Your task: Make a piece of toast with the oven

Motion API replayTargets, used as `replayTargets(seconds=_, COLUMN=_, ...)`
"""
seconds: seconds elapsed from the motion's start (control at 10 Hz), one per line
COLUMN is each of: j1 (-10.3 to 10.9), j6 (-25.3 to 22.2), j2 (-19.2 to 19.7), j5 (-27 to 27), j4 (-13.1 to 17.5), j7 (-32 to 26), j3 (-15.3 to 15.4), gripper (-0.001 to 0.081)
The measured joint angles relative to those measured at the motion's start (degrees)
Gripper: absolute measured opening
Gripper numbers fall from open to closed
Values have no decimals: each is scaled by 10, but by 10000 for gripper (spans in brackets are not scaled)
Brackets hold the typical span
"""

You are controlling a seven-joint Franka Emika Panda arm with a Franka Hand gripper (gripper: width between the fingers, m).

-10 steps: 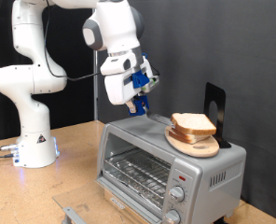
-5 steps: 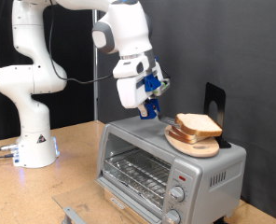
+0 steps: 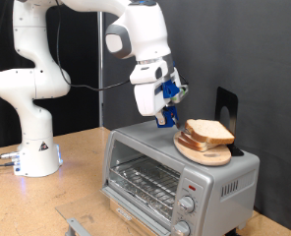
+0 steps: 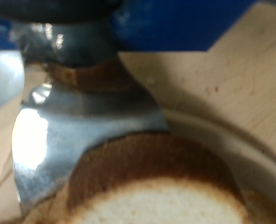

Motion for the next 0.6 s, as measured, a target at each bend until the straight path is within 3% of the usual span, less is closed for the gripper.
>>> replayTargets(seconds=0.3, j1=0, j6=67, j2=0, j5=57, j4=-14, j7=-43, j3=-1, gripper=385)
replayTargets(seconds=0.6, j1=0, j6=81, j2=-35, j5=145, j4=-45, j7=-129, j3=-17, gripper=385)
